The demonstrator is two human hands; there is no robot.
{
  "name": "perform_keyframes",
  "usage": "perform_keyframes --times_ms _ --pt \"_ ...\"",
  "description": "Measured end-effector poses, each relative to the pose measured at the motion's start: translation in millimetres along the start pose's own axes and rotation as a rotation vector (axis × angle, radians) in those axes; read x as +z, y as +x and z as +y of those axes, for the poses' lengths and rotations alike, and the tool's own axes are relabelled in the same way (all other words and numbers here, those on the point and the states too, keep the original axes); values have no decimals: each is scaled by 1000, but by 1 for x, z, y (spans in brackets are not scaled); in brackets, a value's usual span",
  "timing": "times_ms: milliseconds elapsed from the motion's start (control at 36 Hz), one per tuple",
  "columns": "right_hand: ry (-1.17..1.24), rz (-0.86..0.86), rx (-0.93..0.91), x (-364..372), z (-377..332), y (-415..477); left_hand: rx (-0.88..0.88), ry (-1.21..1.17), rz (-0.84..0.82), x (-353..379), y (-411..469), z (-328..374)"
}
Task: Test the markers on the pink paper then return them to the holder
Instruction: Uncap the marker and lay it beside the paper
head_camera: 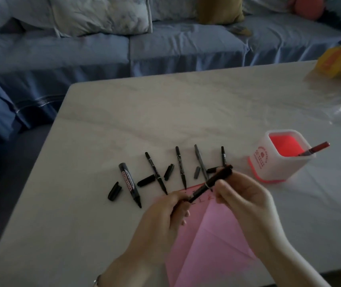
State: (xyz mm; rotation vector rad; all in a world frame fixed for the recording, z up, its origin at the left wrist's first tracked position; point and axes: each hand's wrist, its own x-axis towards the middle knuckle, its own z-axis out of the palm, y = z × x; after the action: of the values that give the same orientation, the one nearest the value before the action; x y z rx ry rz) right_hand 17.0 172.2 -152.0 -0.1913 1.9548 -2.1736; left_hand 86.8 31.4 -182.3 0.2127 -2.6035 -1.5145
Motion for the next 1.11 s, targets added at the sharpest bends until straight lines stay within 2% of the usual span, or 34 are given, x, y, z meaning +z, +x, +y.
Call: perform_keyframes --times_ms 139,222,278,361,444,528,583,667,778,861,1000,1056,1111 --pt "-158 -167 136 10 14 -10 -161 -285 -45 7 -6 4" --pt "-197 -200 166 10 18 -12 -195 -267 -103 9 -9 7" --pt "-240 -217 171 7 20 -10 -160 -142 -99 8 -10 6" --pt "-430 -219 135 -7 21 -3 -35 115 9 5 -7 0" --pt "-718 -344 56 -24 15 4 200 404 92 -4 1 -9" --pt "-824 -445 6 -29 2 4 408 674 40 -6 8 -15" --pt "-781 -428 13 -30 -5 4 453 683 0 -3 7 -14" --pt "-597 -422 89 -37 -12 3 393 598 -41 1 2 -8" --pt "-110 -479 185 -44 -15 -2 347 494 -16 7 -7 -5" --pt "-131 -391 136 -34 0 -7 320 447 -25 15 -12 -3" --pt "-221 -227 109 -7 25 -16 186 187 -58 22 -16 4" --pt "-199 -212 80 -2 26 -19 156 120 -66 22 -15 7" --pt "-170 -230 65 1 28 -21 187 161 -58 22 -15 7"
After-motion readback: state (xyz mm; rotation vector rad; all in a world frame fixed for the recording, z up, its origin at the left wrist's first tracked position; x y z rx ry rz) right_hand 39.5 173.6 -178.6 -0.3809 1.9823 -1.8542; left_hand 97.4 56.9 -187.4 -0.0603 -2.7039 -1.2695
